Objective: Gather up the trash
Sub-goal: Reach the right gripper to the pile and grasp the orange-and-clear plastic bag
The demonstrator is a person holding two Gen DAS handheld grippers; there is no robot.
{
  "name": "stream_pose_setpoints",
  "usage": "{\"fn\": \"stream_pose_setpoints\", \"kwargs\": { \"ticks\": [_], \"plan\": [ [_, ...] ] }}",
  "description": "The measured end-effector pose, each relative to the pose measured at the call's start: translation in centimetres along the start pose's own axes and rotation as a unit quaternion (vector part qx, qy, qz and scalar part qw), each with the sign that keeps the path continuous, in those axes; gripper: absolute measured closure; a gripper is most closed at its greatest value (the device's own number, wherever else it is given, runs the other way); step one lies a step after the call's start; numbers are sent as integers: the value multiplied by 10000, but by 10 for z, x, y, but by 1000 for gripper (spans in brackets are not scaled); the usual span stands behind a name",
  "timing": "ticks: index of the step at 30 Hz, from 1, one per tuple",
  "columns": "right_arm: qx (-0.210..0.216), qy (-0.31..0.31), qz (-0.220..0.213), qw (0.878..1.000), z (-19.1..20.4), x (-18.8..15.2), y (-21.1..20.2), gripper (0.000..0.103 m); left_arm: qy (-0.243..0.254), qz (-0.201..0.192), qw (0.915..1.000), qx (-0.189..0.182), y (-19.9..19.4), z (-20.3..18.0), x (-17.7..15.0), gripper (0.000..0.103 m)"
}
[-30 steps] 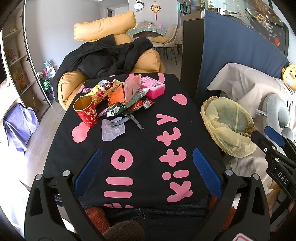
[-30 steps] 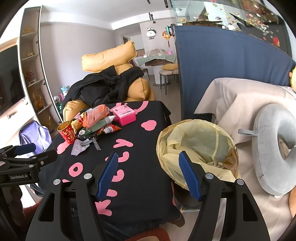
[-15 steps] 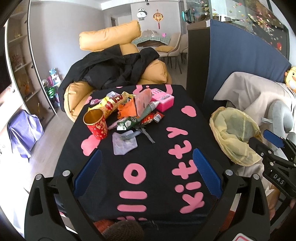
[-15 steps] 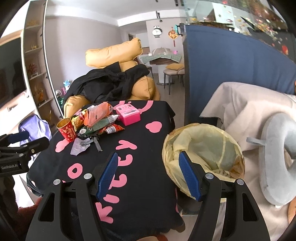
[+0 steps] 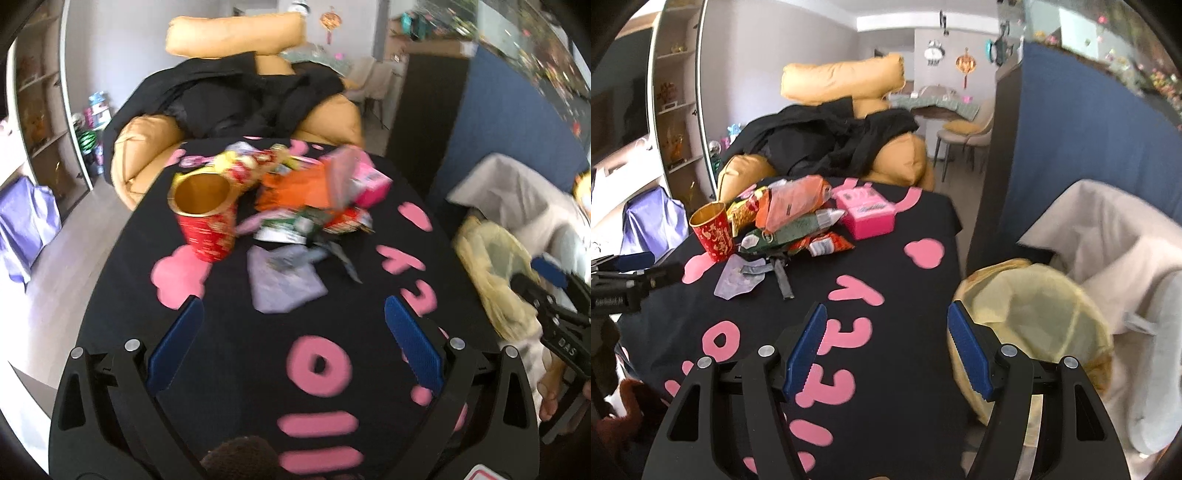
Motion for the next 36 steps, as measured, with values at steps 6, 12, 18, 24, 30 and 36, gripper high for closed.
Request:
{"fn": "stream_pose_setpoints", "kwargs": {
  "ticks": [6,12,18,24,30,36],
  "plan": [
    [173,-91,337,9992,13,2,43,38,-341,-168,9982,-458,27,45,5,9],
    [351,-96,575,9977,24,3,75,38,-531,-134,9980,-328,49,70,8,9],
    [472,14,583,9972,23,16,96,38,-900,-77,9946,-505,63,94,37,16],
    [657,55,132,9977,35,74,114,38,-1224,-141,9916,-391,72,108,61,23],
    [723,-51,122,9973,65,130,178,38,-1318,107,9906,-350,82,113,51,23],
    [609,-94,719,9955,63,120,226,38,-1545,194,9865,-515,83,124,46,23]
  ]
}}
Point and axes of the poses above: each gripper's, at about its wrist camera, not at the fingertips, and y roughly the way its jaws point, z to its left, x to its top, the point moved 3 cm from there along y, roughly the way its jaws point, and after that the axes turned 10 degrees about x, right-handed, at the moved point
